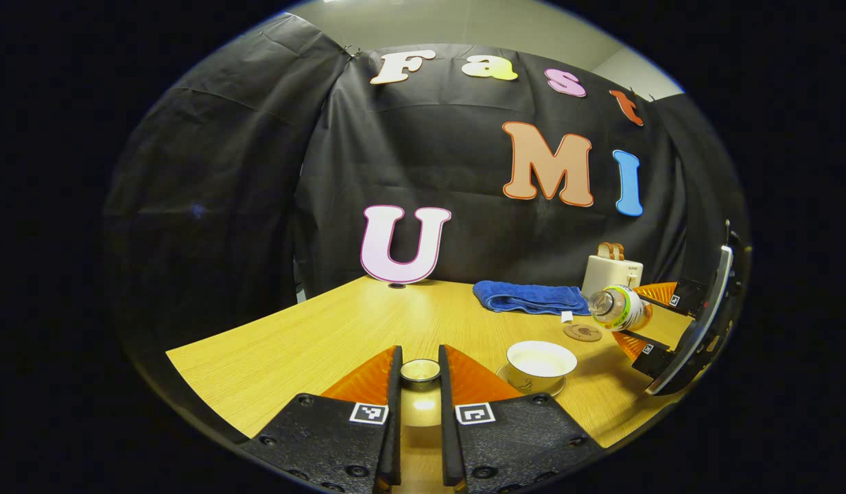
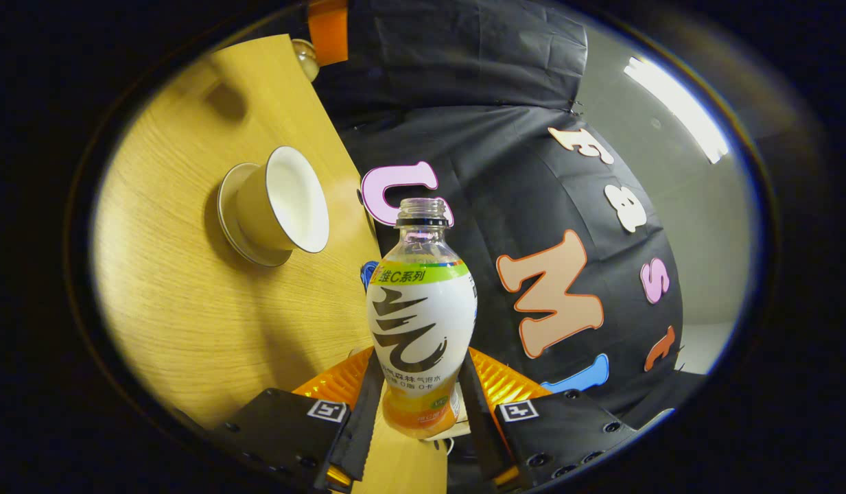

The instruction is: Open the teacup lid with one hand, grasp the water bottle and pour water into the teacup with the other hand; after pouring, place the water bottle on the coaster and then close the teacup lid.

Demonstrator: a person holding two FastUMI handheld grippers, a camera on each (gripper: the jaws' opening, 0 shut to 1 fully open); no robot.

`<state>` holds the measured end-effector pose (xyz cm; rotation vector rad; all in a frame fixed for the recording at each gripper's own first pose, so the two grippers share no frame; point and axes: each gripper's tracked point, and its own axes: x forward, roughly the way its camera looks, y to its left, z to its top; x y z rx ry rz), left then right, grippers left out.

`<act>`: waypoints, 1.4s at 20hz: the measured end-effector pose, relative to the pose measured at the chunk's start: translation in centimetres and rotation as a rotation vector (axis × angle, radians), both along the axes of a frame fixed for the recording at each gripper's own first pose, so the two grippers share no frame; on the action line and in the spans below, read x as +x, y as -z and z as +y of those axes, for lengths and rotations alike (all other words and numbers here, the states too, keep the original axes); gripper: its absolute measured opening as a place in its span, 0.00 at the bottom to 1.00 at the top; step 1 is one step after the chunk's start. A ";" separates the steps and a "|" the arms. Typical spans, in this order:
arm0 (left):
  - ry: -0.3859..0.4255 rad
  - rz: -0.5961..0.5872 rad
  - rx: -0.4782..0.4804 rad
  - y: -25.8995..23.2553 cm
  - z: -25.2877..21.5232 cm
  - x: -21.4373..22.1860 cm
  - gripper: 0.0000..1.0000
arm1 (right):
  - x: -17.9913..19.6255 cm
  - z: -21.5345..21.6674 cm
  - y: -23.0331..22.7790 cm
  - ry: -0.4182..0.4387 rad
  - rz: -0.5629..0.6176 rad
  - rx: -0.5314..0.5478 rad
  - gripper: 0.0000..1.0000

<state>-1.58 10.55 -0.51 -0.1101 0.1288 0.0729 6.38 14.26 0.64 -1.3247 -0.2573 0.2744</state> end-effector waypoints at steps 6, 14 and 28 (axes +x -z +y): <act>0.006 -0.017 -0.001 -0.8 -0.2 -0.1 0.21 | 0.2 0.5 -0.3 -0.017 -0.041 -0.122 0.65; 0.011 -0.025 -0.003 -1.2 -0.4 -0.4 0.21 | -0.1 1.4 -0.5 -0.048 -0.063 -0.287 0.65; -0.007 -0.030 -0.026 -1.6 0.7 -0.5 0.21 | -1.2 3.0 -1.1 -0.114 -0.147 -0.534 0.64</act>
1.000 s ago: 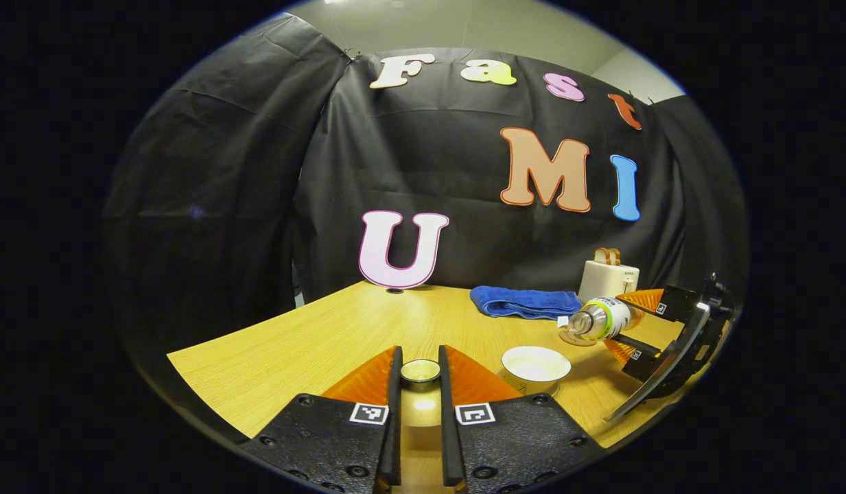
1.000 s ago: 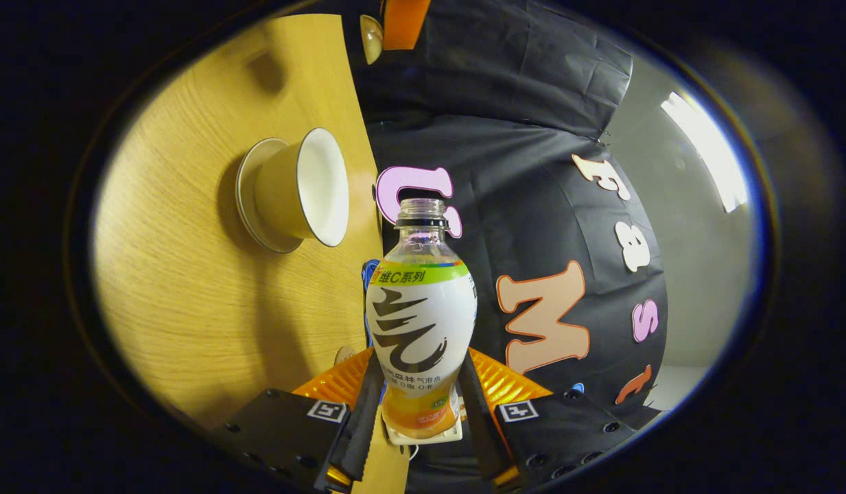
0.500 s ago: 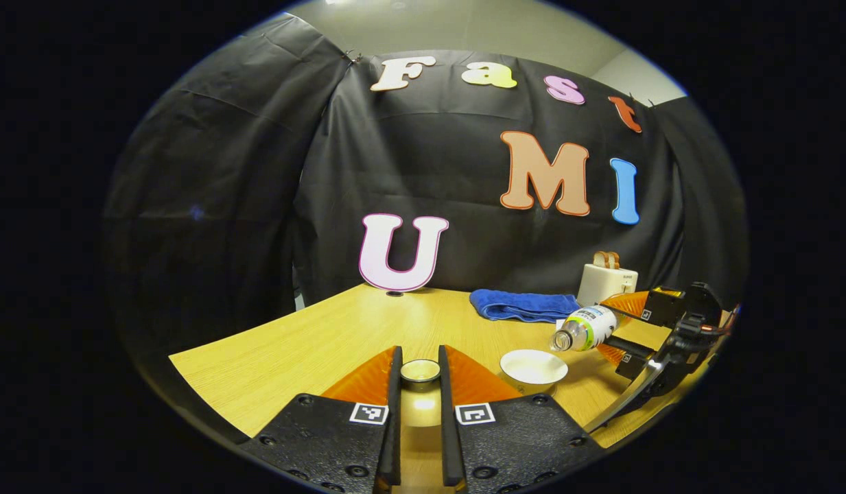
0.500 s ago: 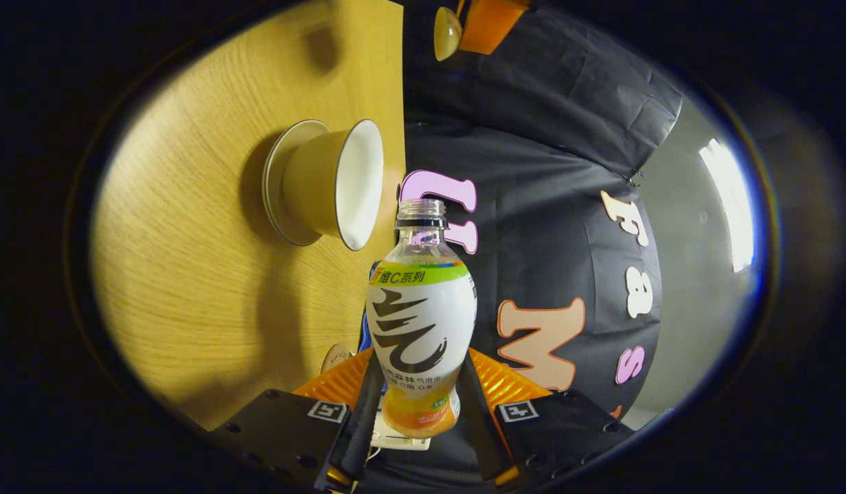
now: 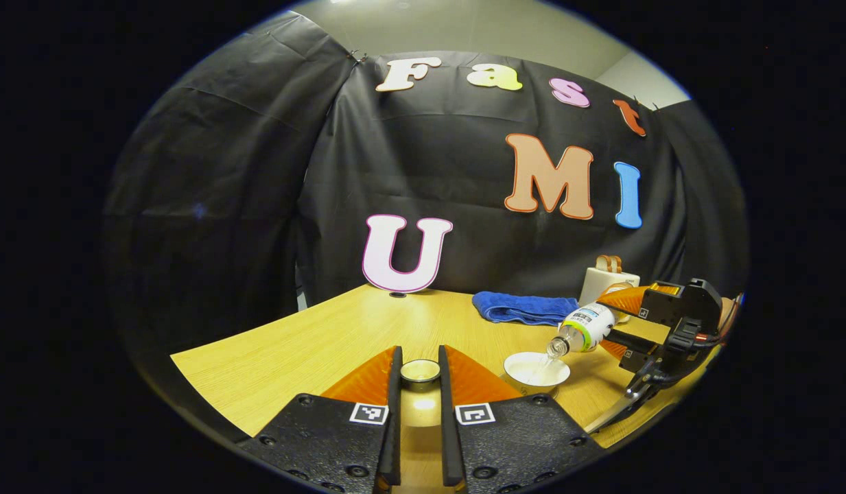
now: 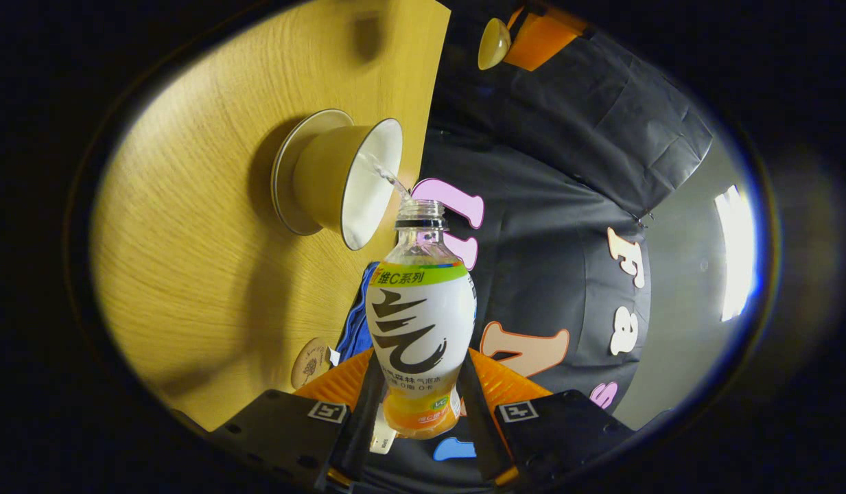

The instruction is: Open the teacup lid with one hand, grasp the water bottle and pour water into the teacup with the other hand; after pouring, place the water bottle on the coaster and then close the teacup lid.

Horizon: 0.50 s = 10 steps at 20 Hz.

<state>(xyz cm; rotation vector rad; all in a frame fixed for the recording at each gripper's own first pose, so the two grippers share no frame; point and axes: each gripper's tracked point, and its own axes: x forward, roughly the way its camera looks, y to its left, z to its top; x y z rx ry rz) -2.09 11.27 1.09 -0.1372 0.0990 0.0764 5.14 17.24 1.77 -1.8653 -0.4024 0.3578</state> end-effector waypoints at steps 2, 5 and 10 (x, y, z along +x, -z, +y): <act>-0.004 0.001 -0.002 0.0 0.2 0.0 0.21 | 0.1 0.2 -0.1 -0.007 -0.011 -0.023 0.64; -0.005 0.002 0.001 -0.1 0.3 -0.1 0.21 | 0.2 0.4 -0.4 -0.019 -0.041 -0.053 0.64; -0.002 -0.005 0.003 -0.4 0.1 -0.1 0.21 | 0.4 0.5 -0.8 -0.036 -0.094 -0.108 0.64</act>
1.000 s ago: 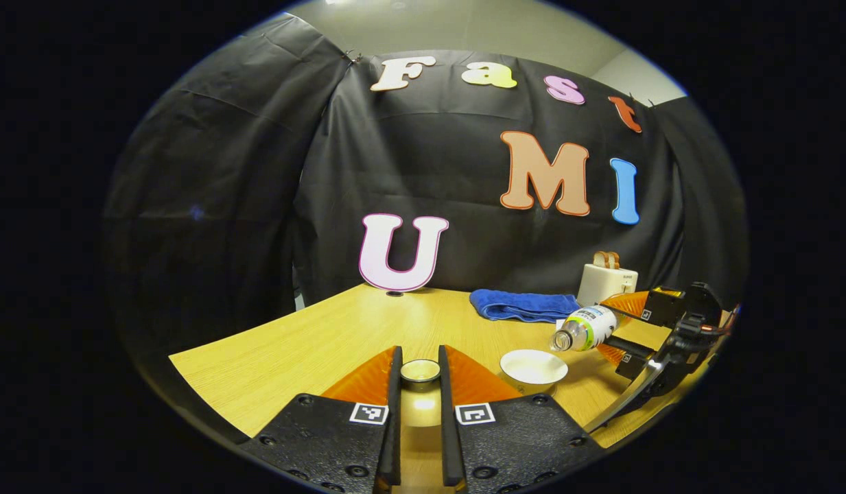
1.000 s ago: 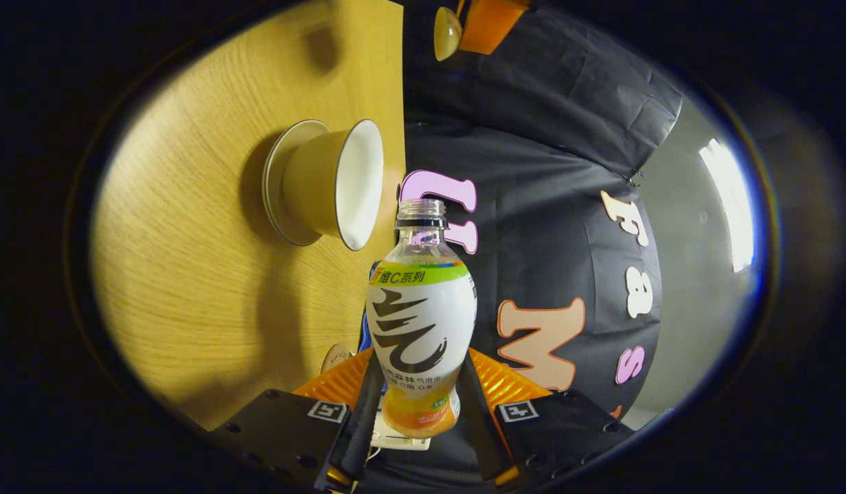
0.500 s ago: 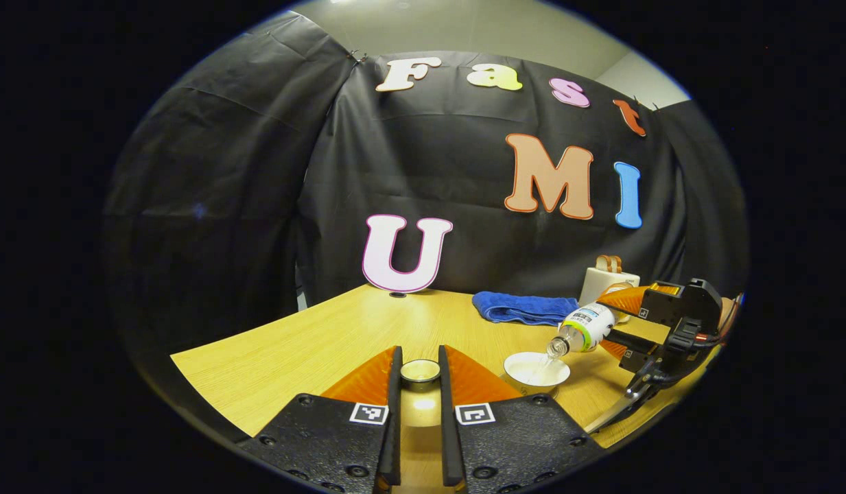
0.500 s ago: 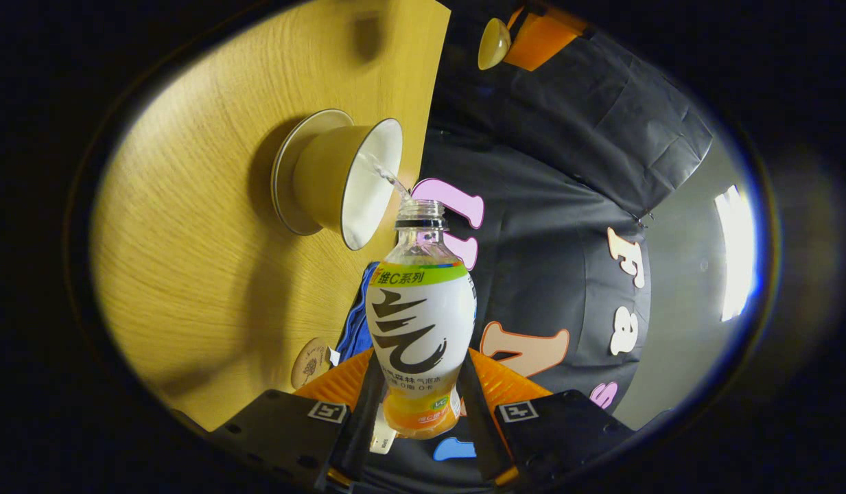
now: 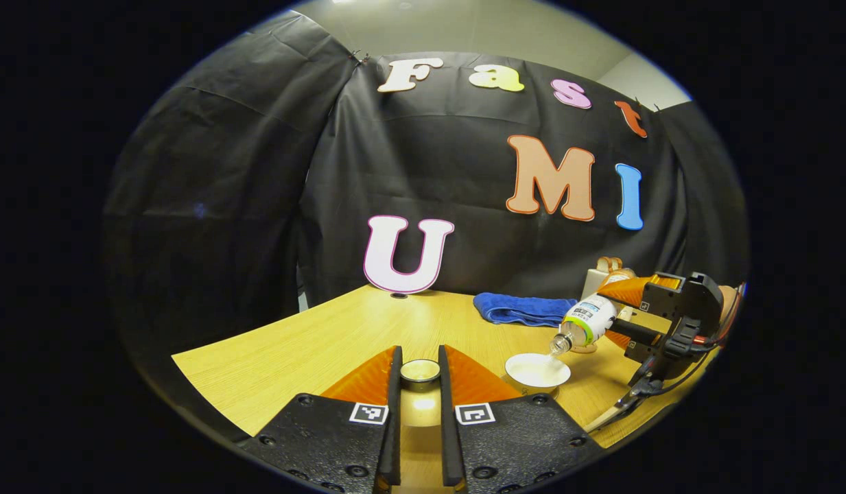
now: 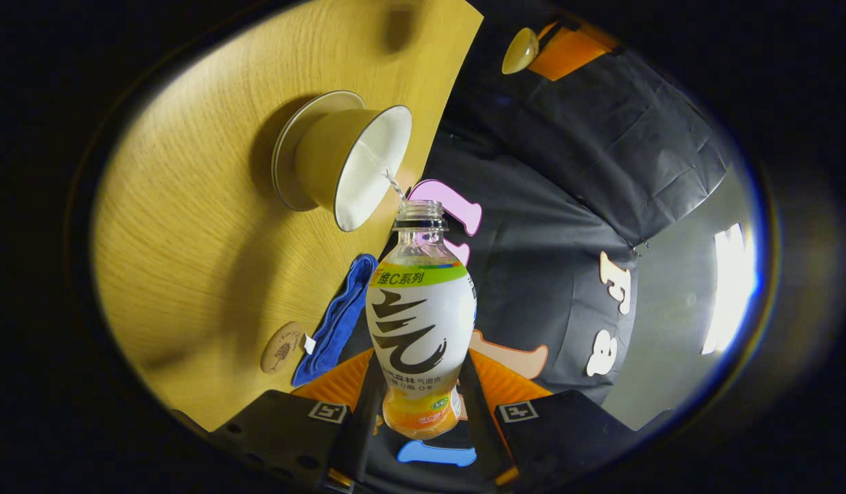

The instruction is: Open the teacup lid with one hand, grasp the water bottle and pour water into the teacup with the other hand; after pouring, place the water bottle on the coaster and then close the teacup lid.

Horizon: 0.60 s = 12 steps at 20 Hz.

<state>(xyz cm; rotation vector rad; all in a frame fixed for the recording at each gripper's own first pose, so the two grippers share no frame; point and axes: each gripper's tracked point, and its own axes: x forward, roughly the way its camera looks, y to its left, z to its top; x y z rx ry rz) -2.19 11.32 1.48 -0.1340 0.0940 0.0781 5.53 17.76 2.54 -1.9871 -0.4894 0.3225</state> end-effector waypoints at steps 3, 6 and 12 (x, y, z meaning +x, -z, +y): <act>-0.001 0.001 0.000 0.1 -0.1 0.1 0.20 | 0.0 0.3 -0.2 -0.016 -0.022 -0.039 0.64; 0.007 0.001 -0.003 0.1 -0.2 0.1 0.20 | 0.2 0.3 -0.3 -0.026 -0.025 -0.062 0.64; 0.009 0.006 -0.012 0.4 -0.4 0.1 0.20 | 0.0 0.1 0.4 -0.009 0.024 -0.032 0.65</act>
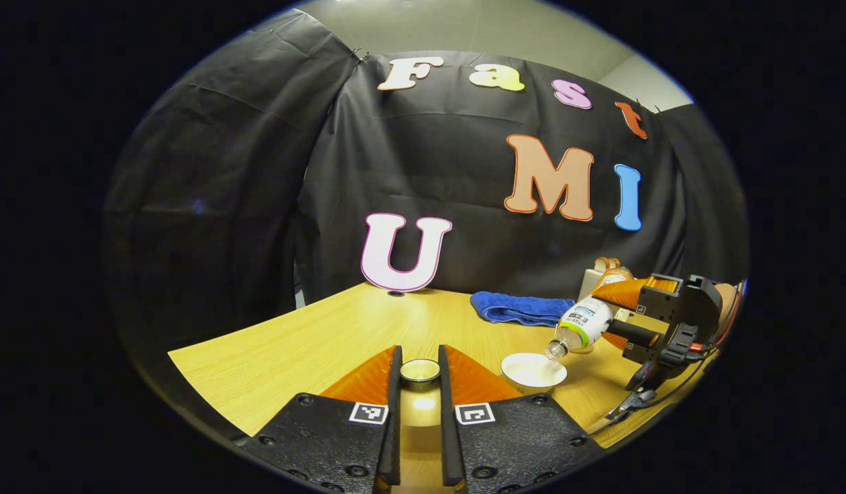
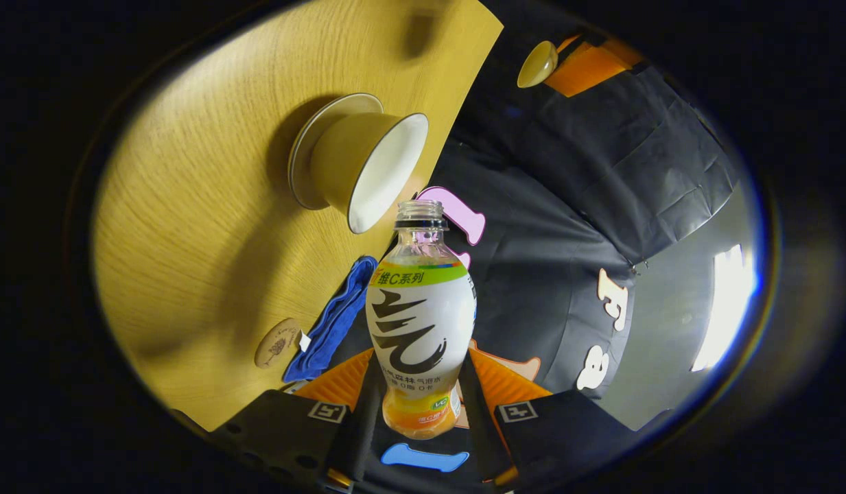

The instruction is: Open the teacup lid with one hand, grasp the water bottle and pour water into the teacup with the other hand; after pouring, place the water bottle on the coaster and then close the teacup lid.

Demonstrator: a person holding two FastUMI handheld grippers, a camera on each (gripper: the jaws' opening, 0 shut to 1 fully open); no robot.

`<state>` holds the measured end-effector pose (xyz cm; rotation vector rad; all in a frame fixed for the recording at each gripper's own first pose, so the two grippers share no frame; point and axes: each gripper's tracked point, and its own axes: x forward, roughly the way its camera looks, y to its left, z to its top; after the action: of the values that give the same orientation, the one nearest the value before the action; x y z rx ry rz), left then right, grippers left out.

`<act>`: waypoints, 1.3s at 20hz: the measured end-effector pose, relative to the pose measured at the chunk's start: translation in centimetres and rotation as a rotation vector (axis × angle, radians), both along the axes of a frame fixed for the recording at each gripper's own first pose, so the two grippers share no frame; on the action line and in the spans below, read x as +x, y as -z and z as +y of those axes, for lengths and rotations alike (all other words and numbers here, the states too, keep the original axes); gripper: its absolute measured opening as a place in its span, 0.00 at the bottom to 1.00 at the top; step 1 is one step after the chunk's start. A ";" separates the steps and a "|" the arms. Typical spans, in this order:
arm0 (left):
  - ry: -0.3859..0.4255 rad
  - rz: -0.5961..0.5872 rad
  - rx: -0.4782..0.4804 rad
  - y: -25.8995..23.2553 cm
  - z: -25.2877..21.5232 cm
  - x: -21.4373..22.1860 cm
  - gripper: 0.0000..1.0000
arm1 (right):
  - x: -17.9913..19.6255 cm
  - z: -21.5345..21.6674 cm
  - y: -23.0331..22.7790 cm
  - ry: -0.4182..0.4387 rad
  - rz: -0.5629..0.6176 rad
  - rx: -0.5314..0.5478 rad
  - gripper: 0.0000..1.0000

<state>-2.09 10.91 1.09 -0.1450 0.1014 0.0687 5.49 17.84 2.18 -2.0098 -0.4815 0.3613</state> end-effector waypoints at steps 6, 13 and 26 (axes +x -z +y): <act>0.008 -0.005 -0.005 -0.1 -0.4 0.1 0.20 | -0.6 -0.3 1.2 0.017 0.027 0.001 0.65; 0.015 0.000 -0.009 0.0 -0.5 0.1 0.20 | -0.6 -0.6 2.2 0.019 0.037 -0.002 0.65; 0.022 -0.010 -0.008 -0.5 -1.2 0.3 0.21 | -0.8 -1.7 2.8 0.135 0.251 0.432 0.64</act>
<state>-1.78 9.74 1.58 -0.1518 0.0937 0.0452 4.65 16.14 -0.57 -1.5427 -0.2387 0.3831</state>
